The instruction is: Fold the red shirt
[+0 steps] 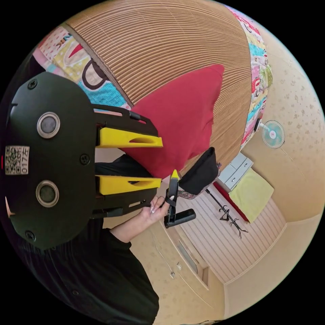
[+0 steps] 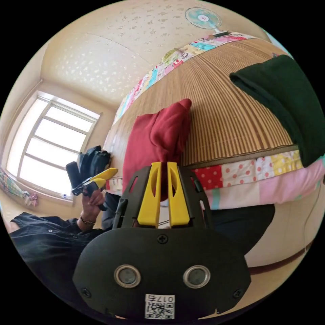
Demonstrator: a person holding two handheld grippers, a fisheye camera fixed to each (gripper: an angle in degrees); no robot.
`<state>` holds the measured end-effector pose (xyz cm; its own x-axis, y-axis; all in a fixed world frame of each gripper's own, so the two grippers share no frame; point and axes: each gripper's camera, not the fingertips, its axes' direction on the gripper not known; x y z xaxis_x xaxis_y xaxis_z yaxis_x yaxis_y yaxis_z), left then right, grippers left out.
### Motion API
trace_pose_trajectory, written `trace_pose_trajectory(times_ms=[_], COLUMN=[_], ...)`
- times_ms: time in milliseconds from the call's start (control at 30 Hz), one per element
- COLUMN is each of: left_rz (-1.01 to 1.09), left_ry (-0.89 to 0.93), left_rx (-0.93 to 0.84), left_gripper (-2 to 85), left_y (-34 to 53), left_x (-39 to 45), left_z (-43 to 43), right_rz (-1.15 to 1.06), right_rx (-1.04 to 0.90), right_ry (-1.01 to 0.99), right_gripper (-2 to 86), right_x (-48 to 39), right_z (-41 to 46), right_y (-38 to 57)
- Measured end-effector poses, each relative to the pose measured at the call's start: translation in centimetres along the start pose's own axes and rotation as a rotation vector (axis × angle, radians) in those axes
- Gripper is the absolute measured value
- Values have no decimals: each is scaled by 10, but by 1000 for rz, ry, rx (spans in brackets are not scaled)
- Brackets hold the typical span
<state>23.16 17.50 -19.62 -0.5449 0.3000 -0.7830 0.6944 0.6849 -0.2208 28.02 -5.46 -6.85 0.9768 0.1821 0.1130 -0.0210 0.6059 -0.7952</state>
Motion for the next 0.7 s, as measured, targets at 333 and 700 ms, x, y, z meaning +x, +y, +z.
trace_pose_trajectory(times_ms=[333,700], left_rz=[-213,-219], left_ry=[11,-78], left_rx=[-119,4], left_gripper=[75,5], left_y=[-9,-23], left_x=[-54,-73], left_z=[0,-68], right_rz=[49,-218], right_rx=[-135,17], right_ry=[194,275], right_gripper=[53,53], right_x=[-76,-192], right_z=[68,113], right_y=[-24,-53])
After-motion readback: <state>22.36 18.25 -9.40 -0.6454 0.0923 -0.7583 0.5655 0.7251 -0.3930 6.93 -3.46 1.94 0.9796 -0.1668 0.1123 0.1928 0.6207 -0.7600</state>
